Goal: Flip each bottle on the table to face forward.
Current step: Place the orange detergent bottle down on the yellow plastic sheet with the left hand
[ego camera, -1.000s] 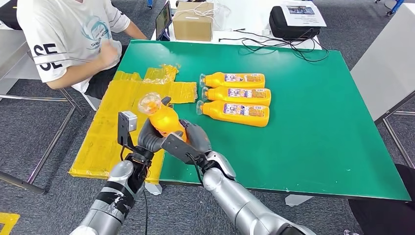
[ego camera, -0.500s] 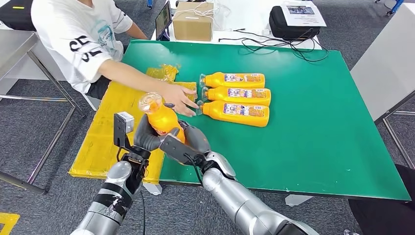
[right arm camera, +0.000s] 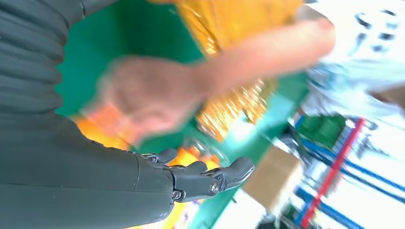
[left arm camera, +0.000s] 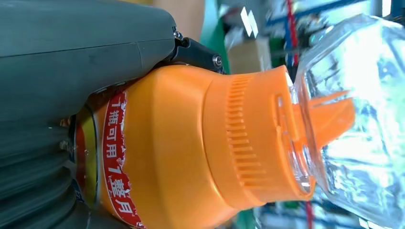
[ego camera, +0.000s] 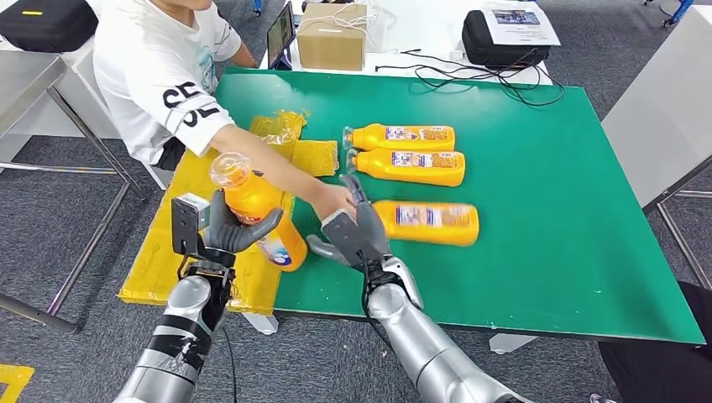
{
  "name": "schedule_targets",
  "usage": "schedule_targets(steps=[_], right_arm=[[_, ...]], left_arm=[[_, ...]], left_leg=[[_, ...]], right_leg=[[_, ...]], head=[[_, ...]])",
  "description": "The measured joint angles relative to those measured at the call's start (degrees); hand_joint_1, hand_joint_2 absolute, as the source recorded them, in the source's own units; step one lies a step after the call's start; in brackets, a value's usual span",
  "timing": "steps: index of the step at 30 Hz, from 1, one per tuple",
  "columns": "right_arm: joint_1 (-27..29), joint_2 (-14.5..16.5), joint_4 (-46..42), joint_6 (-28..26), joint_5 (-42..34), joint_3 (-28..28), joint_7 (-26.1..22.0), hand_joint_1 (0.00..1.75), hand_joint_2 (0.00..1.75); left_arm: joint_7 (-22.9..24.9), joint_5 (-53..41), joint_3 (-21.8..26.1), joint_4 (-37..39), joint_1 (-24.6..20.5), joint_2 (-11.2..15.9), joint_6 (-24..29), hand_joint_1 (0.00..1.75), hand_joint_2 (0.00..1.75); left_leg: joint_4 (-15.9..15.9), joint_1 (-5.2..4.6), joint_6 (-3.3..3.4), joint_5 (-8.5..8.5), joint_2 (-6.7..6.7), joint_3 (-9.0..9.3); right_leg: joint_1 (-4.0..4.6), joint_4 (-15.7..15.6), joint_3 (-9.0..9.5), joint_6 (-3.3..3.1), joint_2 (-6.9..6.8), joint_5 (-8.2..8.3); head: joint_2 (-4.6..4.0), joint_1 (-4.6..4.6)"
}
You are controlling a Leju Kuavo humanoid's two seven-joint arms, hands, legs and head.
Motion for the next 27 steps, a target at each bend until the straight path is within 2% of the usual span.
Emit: schedule_targets(steps=[4,13,20,27], right_arm=[[0.9,-1.1,-7.3,0.8,-0.8,-1.9,0.4,0.00,1.75],[3.3,-3.1,-17.1,2.5,-3.4,-5.0,-0.6,0.00,1.75],[3.8,-4.7,-19.6,4.5,-4.8,-6.1,-1.0,0.00,1.75],[3.6,-5.2,-19.5,5.9,-5.7,-6.4,-1.4,0.00,1.75]], left_arm=[[0.2,-12.5,0.7,0.4,-2.6,2.4,3.1,1.75,1.75],[-0.6,-30.1,1.5,4.5,-7.1,7.2,5.2,1.75,1.75],[-3.4,-43.5,0.0,12.8,-11.2,13.4,6.9,1.75,1.75],[-3.8,-52.9,-4.7,22.0,-15.5,19.4,6.1,1.75,1.75]], left_leg=[[0.0,0.01,-0.01,0.01,0.01,0.01],[0.0,0.00,-0.02,0.02,0.01,0.00],[0.0,0.01,-0.03,0.02,0.07,0.02],[0.0,0.03,-0.04,0.04,0.07,0.01]], right_leg=[[0.01,0.0,-0.01,0.00,0.00,0.00],[0.00,0.0,-0.01,0.00,0.01,0.01],[0.01,0.0,-0.05,-0.01,0.04,0.01],[0.02,0.1,-0.05,-0.01,0.04,0.01]], head=[[0.00,0.00],[0.00,0.01],[0.00,0.00],[0.00,0.01]])
